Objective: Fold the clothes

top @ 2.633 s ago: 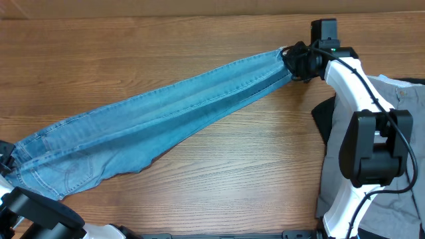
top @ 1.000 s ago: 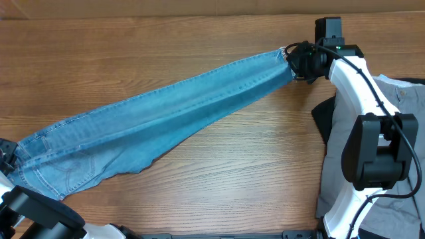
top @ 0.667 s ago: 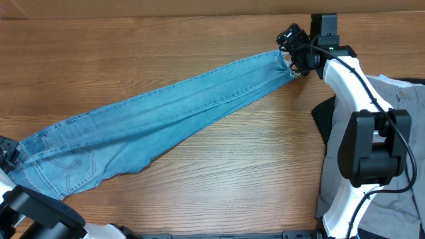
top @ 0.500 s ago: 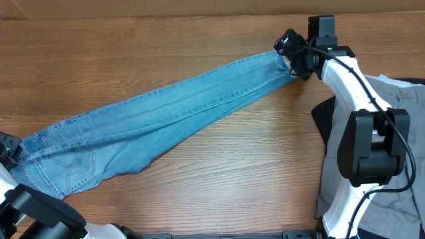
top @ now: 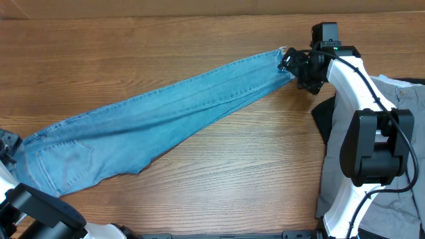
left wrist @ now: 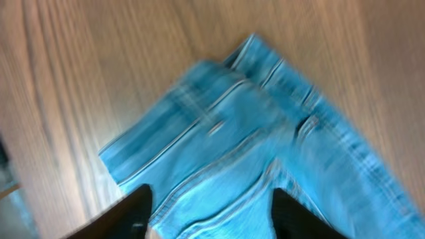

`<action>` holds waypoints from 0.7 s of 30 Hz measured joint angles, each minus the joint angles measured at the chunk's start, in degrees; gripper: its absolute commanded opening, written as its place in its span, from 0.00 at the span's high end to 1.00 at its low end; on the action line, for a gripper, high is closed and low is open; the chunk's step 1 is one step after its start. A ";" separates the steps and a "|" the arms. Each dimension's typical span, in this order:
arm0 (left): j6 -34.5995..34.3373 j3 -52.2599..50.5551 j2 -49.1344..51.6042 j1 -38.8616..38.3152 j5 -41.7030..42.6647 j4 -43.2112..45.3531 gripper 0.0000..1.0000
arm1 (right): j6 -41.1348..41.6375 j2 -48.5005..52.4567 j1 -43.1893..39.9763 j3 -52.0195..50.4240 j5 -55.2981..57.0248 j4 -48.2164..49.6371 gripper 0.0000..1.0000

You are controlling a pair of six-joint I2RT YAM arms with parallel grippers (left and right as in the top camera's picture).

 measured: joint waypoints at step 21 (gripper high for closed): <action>6.14 -10.51 0.42 -1.03 10.84 1.18 0.66 | -3.69 0.04 0.07 0.02 -1.55 -2.54 0.42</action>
